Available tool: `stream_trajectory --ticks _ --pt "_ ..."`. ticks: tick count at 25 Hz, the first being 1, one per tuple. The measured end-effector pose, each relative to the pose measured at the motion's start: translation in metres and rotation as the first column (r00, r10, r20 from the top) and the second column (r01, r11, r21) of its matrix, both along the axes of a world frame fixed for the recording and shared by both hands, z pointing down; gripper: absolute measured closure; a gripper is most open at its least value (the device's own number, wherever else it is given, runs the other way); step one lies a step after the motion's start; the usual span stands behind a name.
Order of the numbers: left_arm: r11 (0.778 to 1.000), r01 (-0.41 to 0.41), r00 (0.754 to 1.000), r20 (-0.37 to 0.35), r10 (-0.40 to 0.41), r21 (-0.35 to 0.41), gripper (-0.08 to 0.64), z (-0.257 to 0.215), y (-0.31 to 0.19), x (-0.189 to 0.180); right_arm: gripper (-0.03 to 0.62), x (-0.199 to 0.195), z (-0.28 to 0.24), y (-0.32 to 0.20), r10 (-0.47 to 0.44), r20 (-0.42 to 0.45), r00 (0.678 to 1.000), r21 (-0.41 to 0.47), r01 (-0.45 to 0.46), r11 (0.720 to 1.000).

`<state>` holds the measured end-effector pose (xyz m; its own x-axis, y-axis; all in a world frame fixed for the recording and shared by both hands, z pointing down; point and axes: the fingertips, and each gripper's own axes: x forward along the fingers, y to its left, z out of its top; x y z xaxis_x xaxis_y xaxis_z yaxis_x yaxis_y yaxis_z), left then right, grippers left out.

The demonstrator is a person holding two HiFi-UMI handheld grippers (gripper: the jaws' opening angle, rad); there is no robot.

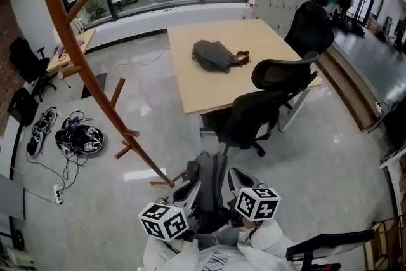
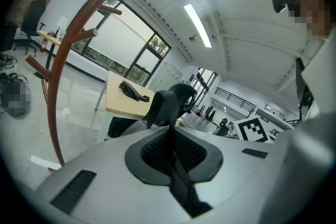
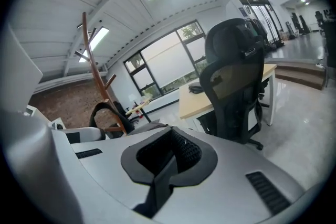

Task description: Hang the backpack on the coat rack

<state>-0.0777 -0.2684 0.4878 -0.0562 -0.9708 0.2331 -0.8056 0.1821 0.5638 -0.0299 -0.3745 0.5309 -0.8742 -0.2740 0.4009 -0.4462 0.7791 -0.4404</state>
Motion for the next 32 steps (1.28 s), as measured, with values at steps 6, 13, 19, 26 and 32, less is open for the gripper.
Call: stream_trajectory --ticks 6,13,19,26,32 --pt "0.996 0.085 0.996 0.02 -0.085 0.008 0.545 -0.011 0.021 -0.029 0.58 -0.037 -0.015 0.021 -0.121 0.034 0.992 0.019 0.12 0.993" --pt "0.994 0.11 0.989 0.101 -0.109 0.002 0.545 -0.021 0.029 -0.048 0.58 -0.072 -0.045 0.036 -0.22 0.098 0.971 0.066 0.214 0.975" --pt "0.988 0.154 0.98 0.123 -0.155 0.022 0.545 -0.037 0.037 -0.08 0.58 -0.097 -0.065 0.042 -0.271 0.119 0.955 0.106 0.259 0.96" --pt "0.98 0.194 0.975 0.103 -0.198 0.052 0.545 -0.044 0.038 -0.107 0.58 -0.115 -0.061 0.04 -0.288 0.12 0.95 0.089 0.278 0.956" --pt "0.975 0.21 0.973 0.082 -0.215 0.071 0.545 -0.049 0.036 -0.127 0.58 -0.126 -0.062 0.037 -0.286 0.131 0.949 0.076 0.278 0.958"
